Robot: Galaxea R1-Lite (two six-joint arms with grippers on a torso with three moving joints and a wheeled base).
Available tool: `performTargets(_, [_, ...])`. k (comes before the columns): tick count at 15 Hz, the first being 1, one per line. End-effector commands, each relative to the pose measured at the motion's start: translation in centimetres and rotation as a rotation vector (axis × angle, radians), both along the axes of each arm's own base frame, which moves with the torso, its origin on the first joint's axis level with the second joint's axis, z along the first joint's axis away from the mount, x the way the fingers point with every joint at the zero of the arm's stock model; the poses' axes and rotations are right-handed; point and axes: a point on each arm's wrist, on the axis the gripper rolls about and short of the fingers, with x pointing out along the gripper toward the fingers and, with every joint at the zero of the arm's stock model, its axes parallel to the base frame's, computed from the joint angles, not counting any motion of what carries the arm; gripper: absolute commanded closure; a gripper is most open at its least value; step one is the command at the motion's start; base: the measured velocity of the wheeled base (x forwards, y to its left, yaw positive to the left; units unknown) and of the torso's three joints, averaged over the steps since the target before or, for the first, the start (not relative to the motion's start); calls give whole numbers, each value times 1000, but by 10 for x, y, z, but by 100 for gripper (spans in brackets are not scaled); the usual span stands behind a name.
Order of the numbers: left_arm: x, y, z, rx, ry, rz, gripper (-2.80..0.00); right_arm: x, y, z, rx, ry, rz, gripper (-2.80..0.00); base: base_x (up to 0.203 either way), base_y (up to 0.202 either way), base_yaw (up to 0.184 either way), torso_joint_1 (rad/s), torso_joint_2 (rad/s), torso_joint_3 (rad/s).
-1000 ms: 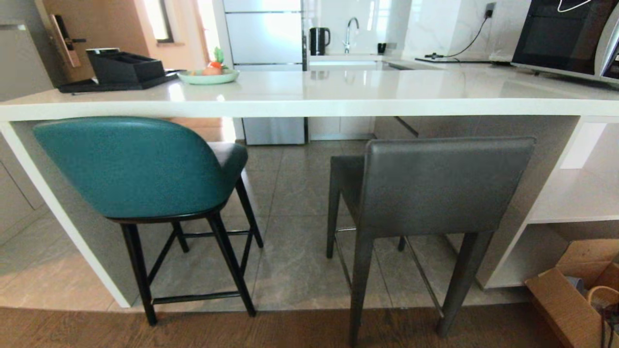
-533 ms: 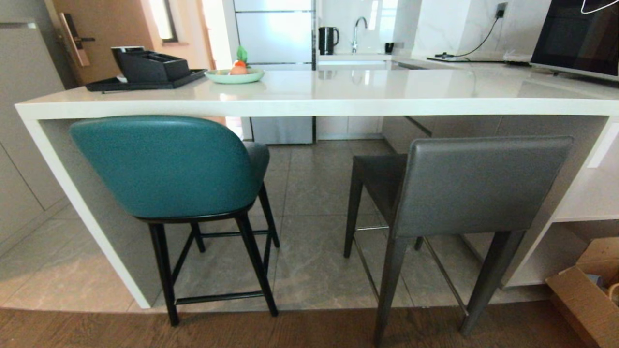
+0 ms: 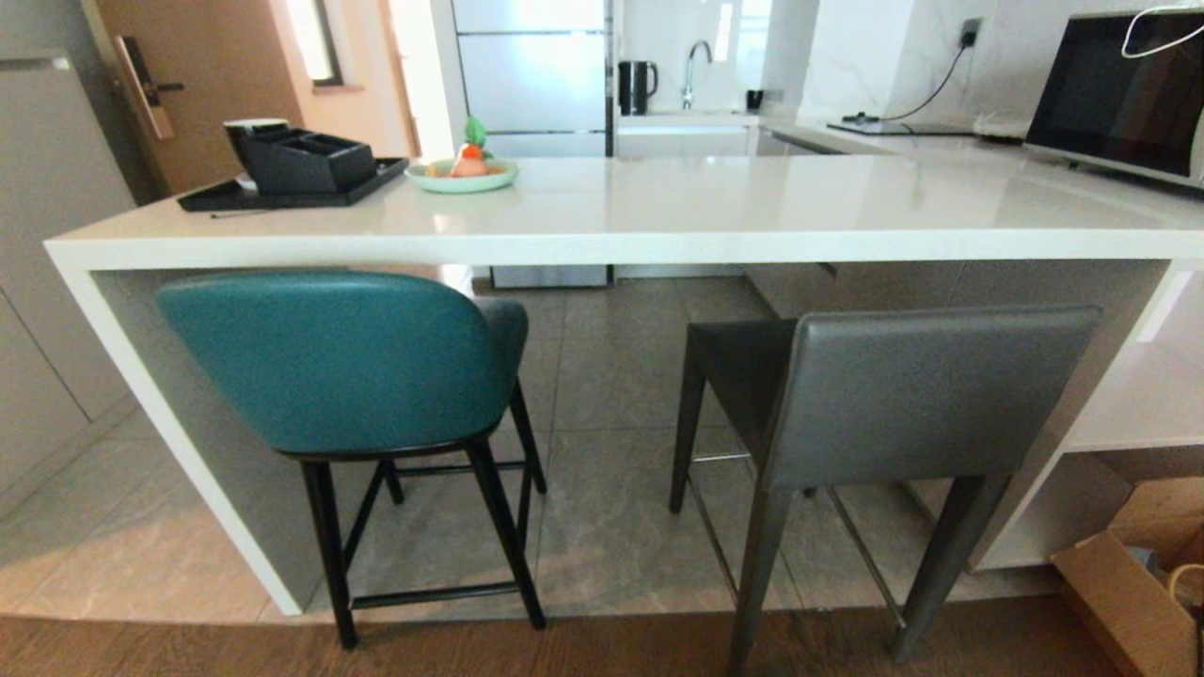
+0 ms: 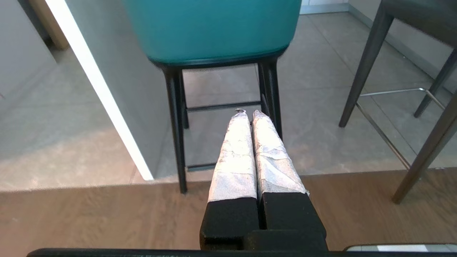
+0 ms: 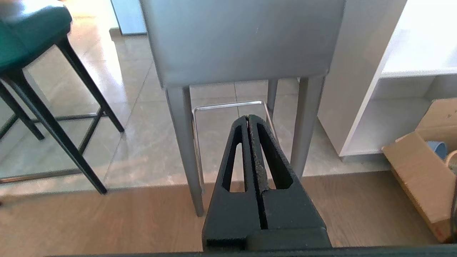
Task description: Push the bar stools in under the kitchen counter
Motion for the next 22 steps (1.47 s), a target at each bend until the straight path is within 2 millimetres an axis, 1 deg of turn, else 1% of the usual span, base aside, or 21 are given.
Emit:
performTargets(1, [0, 0, 0, 1, 1, 0, 0, 0, 0, -1, 0, 7, 1, 0, 0, 0, 0, 187, -521, -295])
performTargets(5, [0, 0, 0, 1, 1, 0, 0, 0, 0, -1, 0, 5, 1, 0, 0, 0, 0, 179, -476, -288])
performTargets(8, [0, 0, 0, 1, 1, 2, 0, 0, 0, -1, 0, 7, 1, 0, 0, 0, 0, 87, -200, -121])
performTargets(12, [0, 0, 0, 1, 4, 2, 0, 0, 0, -1, 0, 7, 1, 0, 0, 0, 0, 9, -24, -14])
performTargets(17, [0, 0, 0, 1, 4, 2, 0, 0, 0, -1, 0, 7, 1, 0, 0, 0, 0, 6, 3, 95])
performTargets(22, [0, 0, 0, 1, 2, 0, 0, 0, 0, -1, 0, 7, 1, 0, 0, 0, 0, 0, 0, 6])
